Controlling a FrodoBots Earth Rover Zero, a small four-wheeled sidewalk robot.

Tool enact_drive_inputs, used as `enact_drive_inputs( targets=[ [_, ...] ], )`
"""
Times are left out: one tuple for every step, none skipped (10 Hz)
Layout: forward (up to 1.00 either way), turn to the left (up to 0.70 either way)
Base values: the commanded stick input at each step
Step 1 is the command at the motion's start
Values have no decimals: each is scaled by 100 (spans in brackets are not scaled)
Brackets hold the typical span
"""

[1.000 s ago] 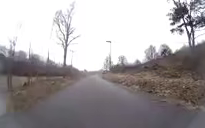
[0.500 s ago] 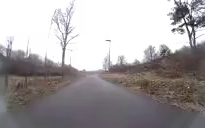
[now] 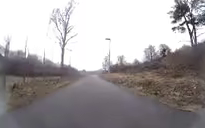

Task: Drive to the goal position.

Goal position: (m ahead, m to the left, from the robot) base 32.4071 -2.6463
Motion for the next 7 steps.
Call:
enact_drive_inputs(
  targets=[
    [70,13],
    [70,31],
    [70,7],
    [70,0],
    [70,0],
    [70,0],
    [70,0]
  ],
)
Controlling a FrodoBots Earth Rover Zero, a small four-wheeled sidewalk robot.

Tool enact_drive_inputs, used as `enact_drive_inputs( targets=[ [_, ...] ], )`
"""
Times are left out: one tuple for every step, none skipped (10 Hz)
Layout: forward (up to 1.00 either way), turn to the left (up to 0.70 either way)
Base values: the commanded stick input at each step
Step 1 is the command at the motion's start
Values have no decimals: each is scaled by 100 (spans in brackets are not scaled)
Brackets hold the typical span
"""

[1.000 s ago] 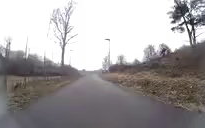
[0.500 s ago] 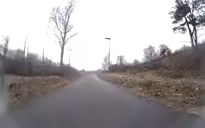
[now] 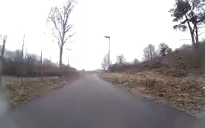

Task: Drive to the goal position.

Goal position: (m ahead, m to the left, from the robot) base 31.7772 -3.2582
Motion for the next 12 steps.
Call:
enact_drive_inputs(
  targets=[
    [70,0],
    [70,0],
    [70,0],
    [70,35],
    [70,35],
    [70,6],
    [70,0],
    [70,0],
    [70,0],
    [70,0],
    [70,0],
    [70,3]
  ],
)
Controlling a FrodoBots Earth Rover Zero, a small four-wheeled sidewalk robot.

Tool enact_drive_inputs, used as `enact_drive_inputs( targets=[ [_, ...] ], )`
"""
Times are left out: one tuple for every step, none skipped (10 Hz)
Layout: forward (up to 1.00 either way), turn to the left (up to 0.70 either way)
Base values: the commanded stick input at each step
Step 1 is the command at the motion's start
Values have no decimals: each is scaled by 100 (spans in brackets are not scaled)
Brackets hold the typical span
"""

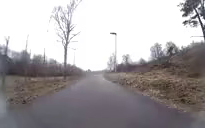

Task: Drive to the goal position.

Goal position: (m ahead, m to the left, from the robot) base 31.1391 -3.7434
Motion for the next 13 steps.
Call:
enact_drive_inputs(
  targets=[
    [70,14],
    [70,35],
    [70,17],
    [70,0],
    [70,0],
    [70,0],
    [70,0],
    [70,0],
    [70,0],
    [70,0],
    [70,29],
    [70,9],
    [70,0]
  ],
)
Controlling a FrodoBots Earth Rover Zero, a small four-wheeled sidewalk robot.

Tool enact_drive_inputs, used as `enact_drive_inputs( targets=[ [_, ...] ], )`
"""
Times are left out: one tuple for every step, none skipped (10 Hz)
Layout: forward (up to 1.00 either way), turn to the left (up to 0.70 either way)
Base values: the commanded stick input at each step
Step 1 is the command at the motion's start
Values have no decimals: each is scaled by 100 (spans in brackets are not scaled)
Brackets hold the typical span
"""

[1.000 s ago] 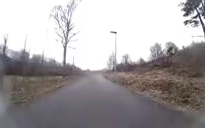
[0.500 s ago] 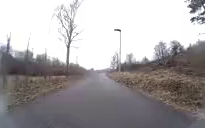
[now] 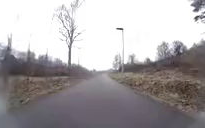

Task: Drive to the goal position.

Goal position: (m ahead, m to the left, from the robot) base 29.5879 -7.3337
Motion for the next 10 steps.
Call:
enact_drive_inputs(
  targets=[
    [70,0],
    [70,0],
    [70,0],
    [70,0],
    [70,0],
    [70,0],
    [70,0],
    [70,0],
    [70,0],
    [70,0]
  ],
)
